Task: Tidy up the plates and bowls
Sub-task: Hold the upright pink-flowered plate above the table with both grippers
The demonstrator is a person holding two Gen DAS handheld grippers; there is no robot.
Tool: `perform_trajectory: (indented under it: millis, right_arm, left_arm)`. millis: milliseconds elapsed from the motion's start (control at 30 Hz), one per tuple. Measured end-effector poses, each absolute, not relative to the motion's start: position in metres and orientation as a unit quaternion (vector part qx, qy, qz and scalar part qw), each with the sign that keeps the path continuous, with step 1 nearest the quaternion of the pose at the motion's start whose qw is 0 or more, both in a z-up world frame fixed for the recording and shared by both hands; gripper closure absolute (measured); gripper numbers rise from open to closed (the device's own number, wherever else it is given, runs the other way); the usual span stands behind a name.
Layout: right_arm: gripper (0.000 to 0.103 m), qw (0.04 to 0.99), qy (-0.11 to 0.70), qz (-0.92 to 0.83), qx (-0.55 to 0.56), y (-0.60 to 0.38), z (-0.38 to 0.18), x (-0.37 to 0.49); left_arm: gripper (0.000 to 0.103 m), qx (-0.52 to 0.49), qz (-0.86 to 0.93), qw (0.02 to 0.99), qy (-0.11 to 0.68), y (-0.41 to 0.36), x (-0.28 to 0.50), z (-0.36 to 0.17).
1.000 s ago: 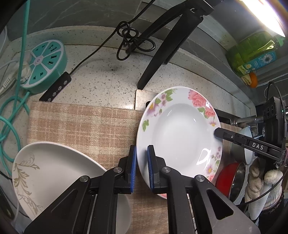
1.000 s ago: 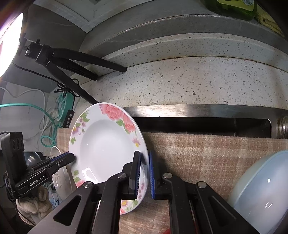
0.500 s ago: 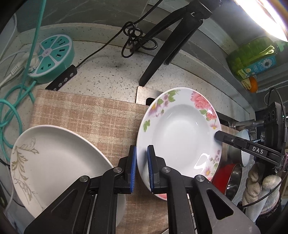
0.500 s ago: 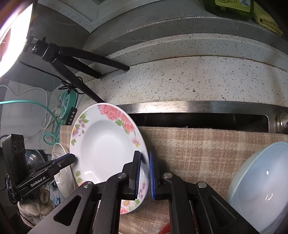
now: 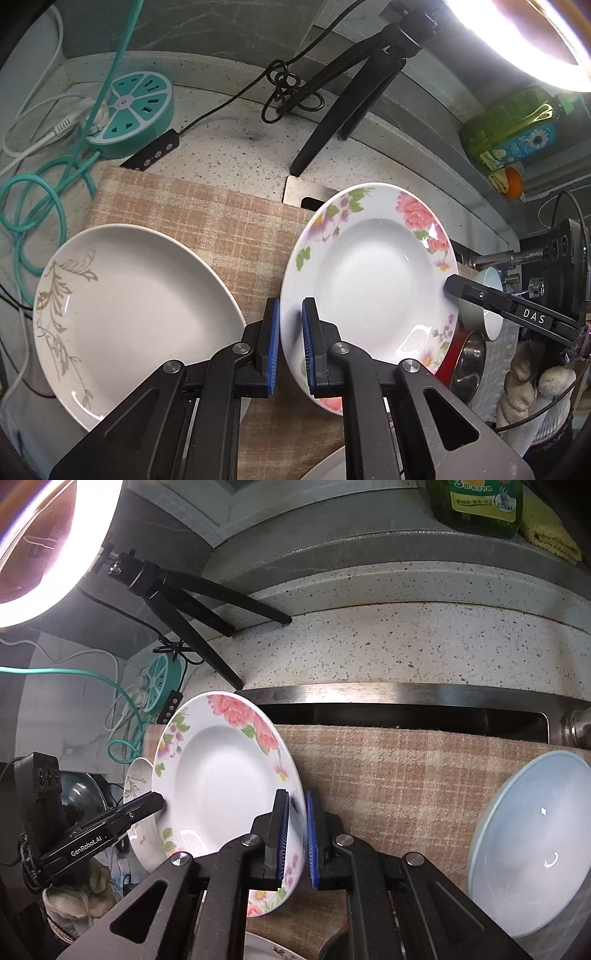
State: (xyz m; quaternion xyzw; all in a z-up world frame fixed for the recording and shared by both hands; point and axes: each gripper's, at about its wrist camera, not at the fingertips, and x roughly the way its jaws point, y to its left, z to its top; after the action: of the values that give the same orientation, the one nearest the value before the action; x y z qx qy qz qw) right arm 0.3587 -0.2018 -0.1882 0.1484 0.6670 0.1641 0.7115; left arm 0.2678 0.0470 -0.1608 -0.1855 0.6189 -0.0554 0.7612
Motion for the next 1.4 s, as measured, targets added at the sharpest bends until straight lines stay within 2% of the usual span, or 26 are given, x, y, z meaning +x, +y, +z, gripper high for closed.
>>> perform_trajectory:
  millis: [1400]
  right_arm:
    - [0.094,0.705,0.659,0.230,0.127,-0.211,-0.138,0.261]
  left_arm:
    - [0.093,-0.215,-0.033,0.784,0.581,0.028,0.149,-0.112]
